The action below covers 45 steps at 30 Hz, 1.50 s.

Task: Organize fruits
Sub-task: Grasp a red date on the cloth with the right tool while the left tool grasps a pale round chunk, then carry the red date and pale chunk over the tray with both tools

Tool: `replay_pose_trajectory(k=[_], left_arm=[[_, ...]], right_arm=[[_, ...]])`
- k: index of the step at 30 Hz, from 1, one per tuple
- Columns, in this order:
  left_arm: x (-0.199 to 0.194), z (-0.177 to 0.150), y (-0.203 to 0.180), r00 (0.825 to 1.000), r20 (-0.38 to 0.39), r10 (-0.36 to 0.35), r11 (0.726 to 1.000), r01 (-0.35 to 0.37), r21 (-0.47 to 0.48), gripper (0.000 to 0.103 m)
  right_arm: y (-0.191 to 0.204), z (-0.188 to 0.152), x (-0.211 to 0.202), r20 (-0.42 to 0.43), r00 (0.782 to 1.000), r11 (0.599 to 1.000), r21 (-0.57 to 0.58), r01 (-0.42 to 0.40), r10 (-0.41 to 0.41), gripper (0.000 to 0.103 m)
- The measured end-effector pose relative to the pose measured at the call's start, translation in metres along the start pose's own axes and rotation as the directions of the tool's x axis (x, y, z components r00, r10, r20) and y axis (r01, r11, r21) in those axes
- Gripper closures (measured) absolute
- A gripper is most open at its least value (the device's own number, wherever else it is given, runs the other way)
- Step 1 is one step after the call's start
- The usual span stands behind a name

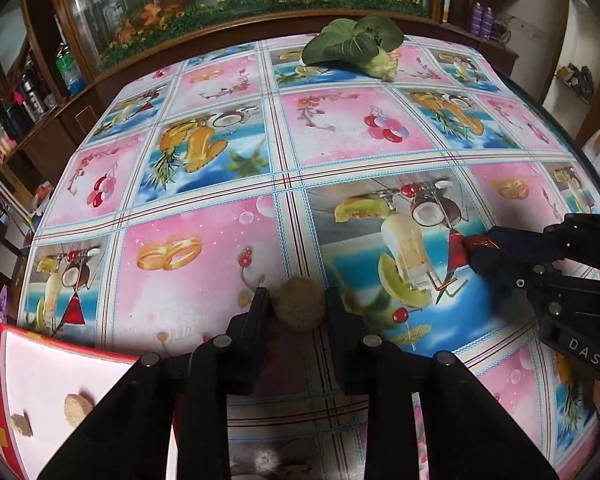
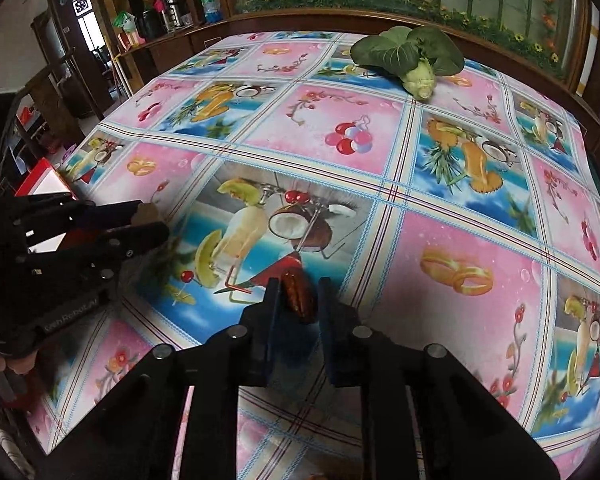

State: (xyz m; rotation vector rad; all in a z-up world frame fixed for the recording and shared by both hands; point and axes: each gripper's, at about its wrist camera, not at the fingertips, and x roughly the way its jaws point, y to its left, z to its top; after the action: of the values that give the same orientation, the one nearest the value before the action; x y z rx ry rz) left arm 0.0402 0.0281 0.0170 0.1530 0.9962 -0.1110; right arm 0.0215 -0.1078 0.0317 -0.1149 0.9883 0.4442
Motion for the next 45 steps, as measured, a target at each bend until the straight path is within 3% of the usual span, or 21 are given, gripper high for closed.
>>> replay_pose_trajectory(k=[4,8,17,27,45], left_arm=[[-0.01,-0.006,-0.004,1.0,0.014,0.017,1.0,-0.017,-0.012,0.076],[-0.039,-0.014,-0.015,0.993,0.087,0.077,0.997,-0.076,-0.019,0.076],[-0.098,-0.033,-0.033,0.948,0.249,0.2,0.98,-0.198,-0.034,0.076],[-0.121,-0.045,-0.025,0.931,0.275,0.238,0.971,-0.225,-0.079,0.076],[-0.128,-0.053,-0.012,0.922,0.283,0.264,0.964,-0.239,-0.12,0.076]], right_arm=[[-0.001,0.002,-0.009,0.036,0.999,1.0,0.021,-0.018,0.017,0.083],[0.001,0.004,-0.018,0.08,0.996,0.998,0.038,-0.04,0.037,0.083],[0.007,0.003,-0.025,0.149,0.984,0.989,0.092,-0.117,0.102,0.083],[0.024,-0.002,-0.038,0.245,0.959,0.984,0.066,-0.163,0.143,0.083],[0.027,-0.004,-0.029,0.229,0.966,0.988,0.067,-0.14,0.121,0.083]])
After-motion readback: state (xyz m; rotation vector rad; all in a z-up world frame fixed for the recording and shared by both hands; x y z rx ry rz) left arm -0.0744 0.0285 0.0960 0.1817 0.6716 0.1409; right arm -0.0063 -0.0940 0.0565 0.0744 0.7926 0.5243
